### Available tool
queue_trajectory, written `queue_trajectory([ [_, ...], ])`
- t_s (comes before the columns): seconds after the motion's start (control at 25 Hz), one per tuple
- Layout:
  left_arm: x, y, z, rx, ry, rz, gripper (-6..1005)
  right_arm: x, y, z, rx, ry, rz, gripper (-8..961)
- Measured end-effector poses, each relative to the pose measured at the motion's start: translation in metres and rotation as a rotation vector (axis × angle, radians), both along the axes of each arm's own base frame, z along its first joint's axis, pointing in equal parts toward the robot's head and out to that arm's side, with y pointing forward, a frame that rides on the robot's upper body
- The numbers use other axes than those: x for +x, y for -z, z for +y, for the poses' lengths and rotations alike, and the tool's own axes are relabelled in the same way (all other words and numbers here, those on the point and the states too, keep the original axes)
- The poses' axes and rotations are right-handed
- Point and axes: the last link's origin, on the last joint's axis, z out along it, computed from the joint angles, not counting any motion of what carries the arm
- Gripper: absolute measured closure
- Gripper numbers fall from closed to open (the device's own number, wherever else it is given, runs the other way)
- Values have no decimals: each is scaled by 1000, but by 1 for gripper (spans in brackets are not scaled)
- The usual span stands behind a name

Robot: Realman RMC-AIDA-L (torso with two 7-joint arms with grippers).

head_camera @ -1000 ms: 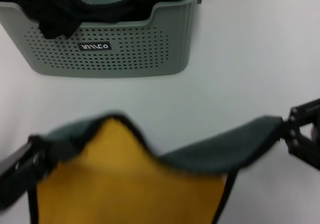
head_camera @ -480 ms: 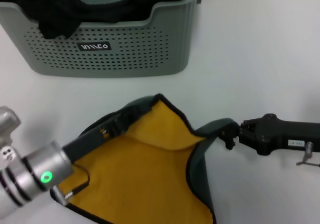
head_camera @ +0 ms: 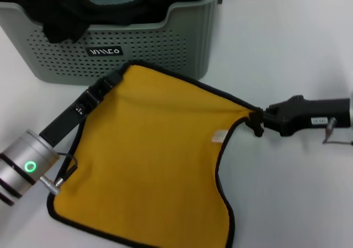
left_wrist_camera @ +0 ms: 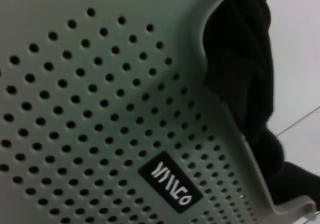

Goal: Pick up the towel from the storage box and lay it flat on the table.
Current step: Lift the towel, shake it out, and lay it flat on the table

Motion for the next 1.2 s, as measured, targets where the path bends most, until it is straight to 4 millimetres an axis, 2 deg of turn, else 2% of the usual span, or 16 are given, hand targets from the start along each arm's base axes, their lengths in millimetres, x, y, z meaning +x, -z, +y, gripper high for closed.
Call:
queue_trajectory([
  [0.24,0,8,8,-23,-28,40,976,-31,1,32,-47,-32,-164,950],
  [0.44,0,8,10,-21,-35,41,975,-62,1,48,-102,-98,-334,950],
  [0.64,-1,8,9,-19,-40,32,975,-91,12,48,-184,-158,-534,950],
  [0.84,-1,8,6,-37,-51,2,974,-108,21,47,-210,-207,-659,949],
  [1.2,1,10,5,-52,-44,-9,973,-128,15,50,-202,-282,-813,950],
])
